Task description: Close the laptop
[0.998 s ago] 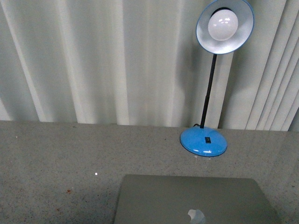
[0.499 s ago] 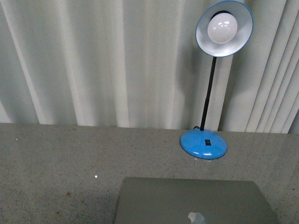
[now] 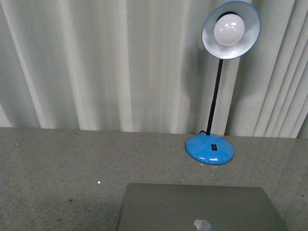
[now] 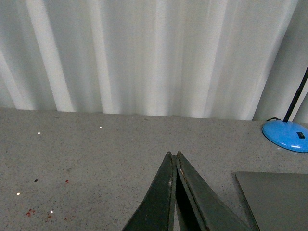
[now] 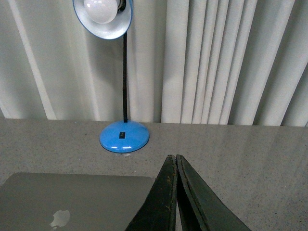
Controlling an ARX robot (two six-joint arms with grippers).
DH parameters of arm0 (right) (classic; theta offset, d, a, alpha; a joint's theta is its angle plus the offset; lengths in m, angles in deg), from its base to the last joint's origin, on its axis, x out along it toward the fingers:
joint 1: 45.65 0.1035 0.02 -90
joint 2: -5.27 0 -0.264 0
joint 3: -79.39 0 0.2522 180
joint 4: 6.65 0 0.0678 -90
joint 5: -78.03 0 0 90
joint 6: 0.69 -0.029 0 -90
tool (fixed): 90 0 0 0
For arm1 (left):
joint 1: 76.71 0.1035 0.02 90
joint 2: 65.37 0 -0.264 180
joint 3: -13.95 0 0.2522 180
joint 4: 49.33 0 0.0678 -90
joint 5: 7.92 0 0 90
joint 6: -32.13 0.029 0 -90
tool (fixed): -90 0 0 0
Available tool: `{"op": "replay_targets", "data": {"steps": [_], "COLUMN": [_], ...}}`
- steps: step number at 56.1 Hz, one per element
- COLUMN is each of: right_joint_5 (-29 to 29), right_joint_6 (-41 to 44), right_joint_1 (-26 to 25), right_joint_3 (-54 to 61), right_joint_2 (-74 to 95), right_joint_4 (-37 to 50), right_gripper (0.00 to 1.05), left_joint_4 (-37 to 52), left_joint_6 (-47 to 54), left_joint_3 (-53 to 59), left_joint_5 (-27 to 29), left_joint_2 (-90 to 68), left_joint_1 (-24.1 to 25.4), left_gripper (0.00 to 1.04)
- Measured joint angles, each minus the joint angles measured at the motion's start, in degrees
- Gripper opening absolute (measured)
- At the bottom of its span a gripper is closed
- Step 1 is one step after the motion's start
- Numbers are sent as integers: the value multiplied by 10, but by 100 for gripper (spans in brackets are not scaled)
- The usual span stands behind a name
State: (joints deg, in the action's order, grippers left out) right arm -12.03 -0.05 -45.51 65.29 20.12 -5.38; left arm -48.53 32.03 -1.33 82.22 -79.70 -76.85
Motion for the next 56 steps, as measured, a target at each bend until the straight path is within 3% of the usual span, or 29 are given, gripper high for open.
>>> {"op": "replay_targets", "data": {"steps": [16,20,34,38,44,56], "right_joint_5": [0,1,1,1,1,1], "right_joint_6": [0,0,0,0,0,0], "right_joint_1": [0,0,0,0,0,0], "right_joint_3": [0,0,0,0,0,0], "right_joint_2": [-48,-118,-146,-146,-146,-146], "right_joint_4": [-48,-139,-150,-150,-150,-150], "right_gripper": [3,3,3,11,34,69], "left_joint_4": [-47,-140,-145,-145,-145,-145], "left_joint_6": [0,0,0,0,0,0], "left_joint_3": [0,0,0,0,0,0], "left_joint_5": [0,-1,-2,-1,-1,-1], "left_joint_2": [47,123,141,141,141,141], "left_joint_1": [0,0,0,0,0,0], "left_gripper": [4,4,4,16,38,75]}}
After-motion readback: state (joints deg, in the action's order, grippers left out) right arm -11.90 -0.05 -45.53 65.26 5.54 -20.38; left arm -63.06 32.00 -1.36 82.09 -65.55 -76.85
